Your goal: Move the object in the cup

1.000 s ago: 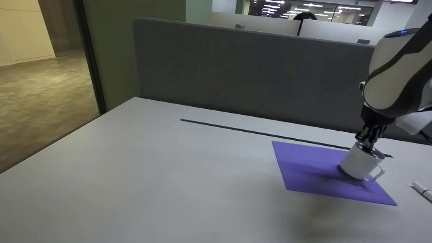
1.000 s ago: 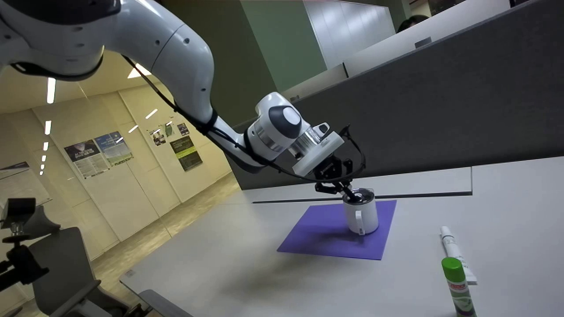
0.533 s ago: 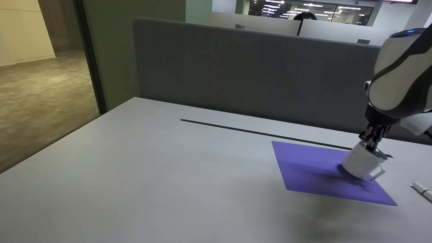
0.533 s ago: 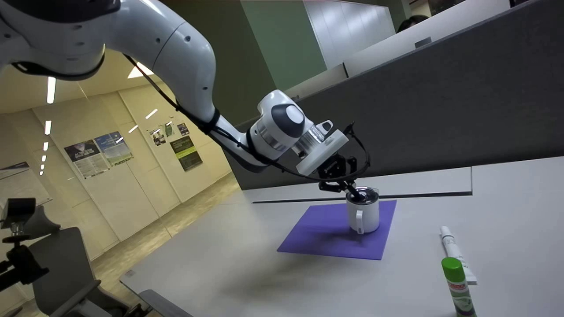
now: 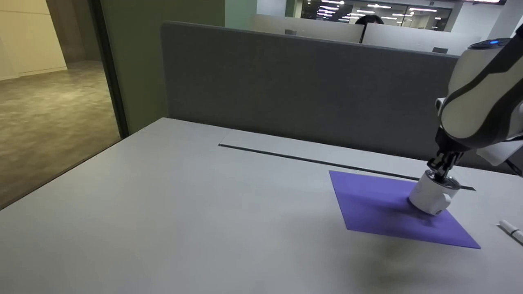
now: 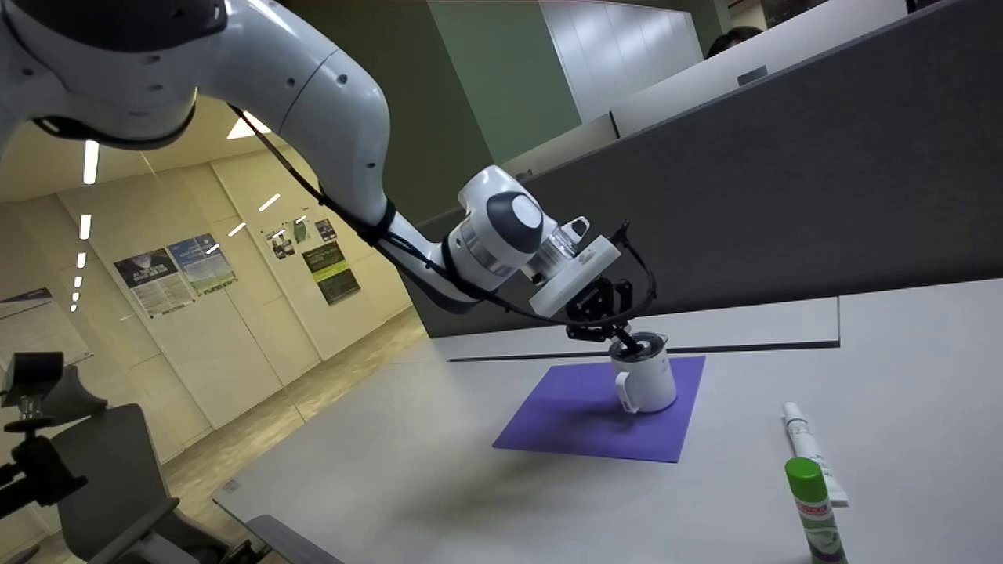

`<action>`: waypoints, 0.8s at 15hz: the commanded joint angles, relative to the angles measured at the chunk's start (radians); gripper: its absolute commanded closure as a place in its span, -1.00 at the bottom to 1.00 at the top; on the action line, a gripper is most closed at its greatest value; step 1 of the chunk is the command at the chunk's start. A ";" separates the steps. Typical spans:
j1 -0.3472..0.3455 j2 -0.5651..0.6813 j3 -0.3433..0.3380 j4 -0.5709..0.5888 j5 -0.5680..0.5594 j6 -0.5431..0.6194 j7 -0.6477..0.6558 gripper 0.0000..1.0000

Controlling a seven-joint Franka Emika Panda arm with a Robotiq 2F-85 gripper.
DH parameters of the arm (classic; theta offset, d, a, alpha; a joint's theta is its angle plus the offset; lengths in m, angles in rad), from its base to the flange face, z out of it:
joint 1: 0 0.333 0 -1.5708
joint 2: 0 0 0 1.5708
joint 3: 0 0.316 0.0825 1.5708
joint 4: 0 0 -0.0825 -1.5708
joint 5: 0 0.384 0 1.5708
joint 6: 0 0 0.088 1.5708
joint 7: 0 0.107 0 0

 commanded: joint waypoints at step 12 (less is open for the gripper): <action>-0.036 -0.136 0.103 -0.041 0.058 -0.105 -0.034 1.00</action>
